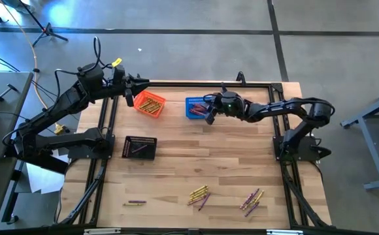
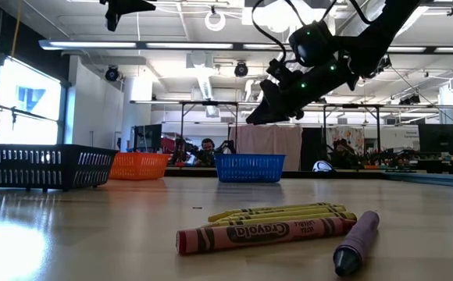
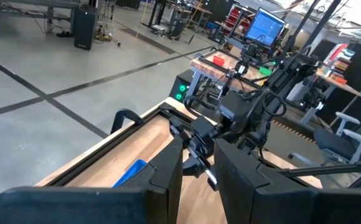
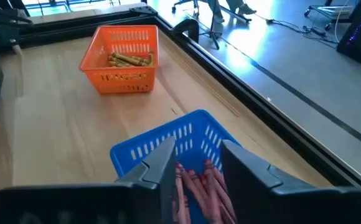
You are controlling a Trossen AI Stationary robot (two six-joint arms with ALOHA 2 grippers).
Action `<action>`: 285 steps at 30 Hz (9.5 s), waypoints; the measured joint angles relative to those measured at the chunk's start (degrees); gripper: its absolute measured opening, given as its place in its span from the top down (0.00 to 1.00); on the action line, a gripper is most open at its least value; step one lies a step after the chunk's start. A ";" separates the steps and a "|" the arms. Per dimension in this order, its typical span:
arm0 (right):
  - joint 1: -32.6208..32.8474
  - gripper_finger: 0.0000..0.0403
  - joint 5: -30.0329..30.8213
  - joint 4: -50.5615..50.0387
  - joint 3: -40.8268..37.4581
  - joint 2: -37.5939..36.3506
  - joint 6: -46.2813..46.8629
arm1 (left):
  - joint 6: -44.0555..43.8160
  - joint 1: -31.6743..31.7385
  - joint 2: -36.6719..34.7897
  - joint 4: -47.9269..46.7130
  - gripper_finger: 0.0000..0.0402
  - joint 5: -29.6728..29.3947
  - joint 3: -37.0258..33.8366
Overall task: Sort crayons
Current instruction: Put the violet crayon into the black bin, then put the yellow crayon into the orange bin
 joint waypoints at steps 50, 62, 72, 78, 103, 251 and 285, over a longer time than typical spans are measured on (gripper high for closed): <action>-0.37 0.69 -12.64 -53.71 0.02 -31.72 -15.79 | -57.66 -74.22 37.89 -13.89 0.80 13.49 0.00; -0.35 0.69 -11.25 -53.64 0.02 -31.72 -1.83 | -27.53 -80.79 46.93 -22.71 0.82 -2.49 -0.02; -0.33 0.69 -11.08 -52.89 0.02 -31.72 10.46 | -16.57 -83.29 48.40 -26.08 0.87 -7.30 -0.02; -0.33 0.69 -11.10 -52.81 0.02 -31.72 13.59 | -15.51 -83.76 48.40 -25.70 0.87 -7.68 -0.02; -0.33 0.69 -11.11 -52.78 0.02 -31.72 11.63 | -21.39 -83.45 49.89 -18.67 0.87 -9.19 -0.02; -4.76 0.69 -12.39 -52.39 0.02 -31.72 -18.28 | -116.54 -84.56 50.50 -17.20 0.81 3.41 8.50; -5.25 0.69 -12.42 -52.59 0.02 -31.72 -16.63 | -116.08 -85.59 60.18 -20.34 0.81 2.01 7.97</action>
